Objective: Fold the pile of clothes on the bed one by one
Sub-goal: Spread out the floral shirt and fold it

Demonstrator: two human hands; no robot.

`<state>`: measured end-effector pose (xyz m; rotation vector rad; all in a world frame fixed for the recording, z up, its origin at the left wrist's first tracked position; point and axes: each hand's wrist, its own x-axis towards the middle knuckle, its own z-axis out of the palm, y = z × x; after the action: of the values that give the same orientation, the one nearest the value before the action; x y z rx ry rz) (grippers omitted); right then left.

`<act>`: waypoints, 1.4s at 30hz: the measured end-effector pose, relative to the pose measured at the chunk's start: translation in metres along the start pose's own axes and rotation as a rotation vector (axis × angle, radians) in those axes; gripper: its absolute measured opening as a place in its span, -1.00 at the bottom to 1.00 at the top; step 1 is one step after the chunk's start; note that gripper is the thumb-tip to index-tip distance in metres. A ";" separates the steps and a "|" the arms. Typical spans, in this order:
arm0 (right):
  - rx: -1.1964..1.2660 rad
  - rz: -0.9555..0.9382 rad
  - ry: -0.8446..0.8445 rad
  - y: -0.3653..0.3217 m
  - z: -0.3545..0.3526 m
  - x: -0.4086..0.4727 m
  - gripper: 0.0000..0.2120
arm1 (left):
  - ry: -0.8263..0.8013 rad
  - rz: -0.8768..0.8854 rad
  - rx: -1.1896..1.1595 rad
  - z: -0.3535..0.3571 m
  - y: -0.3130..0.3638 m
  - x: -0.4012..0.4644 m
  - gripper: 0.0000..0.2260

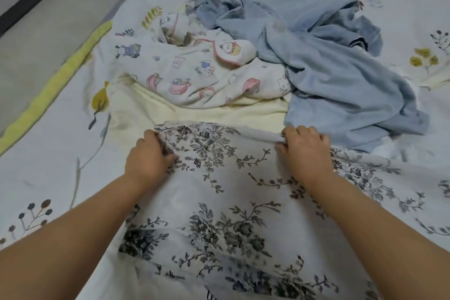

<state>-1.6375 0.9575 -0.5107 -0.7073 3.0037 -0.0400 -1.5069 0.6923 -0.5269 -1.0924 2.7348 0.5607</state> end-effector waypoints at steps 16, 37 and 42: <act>0.129 -0.479 -0.087 -0.093 0.010 -0.132 -0.56 | -0.249 0.023 -0.224 -0.013 -0.067 -0.094 -0.77; 0.275 -0.508 -0.251 -0.080 0.008 -0.167 -0.86 | -0.330 -0.169 -0.043 -0.004 -0.094 -0.102 -0.58; 0.300 -0.125 0.027 -0.065 -0.008 -0.092 -0.66 | -0.240 -0.197 -0.235 0.007 -0.083 -0.107 -0.79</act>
<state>-1.5266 0.9405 -0.4963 -0.8613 2.8794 -0.4963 -1.3724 0.7077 -0.5289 -1.2370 2.3690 0.9330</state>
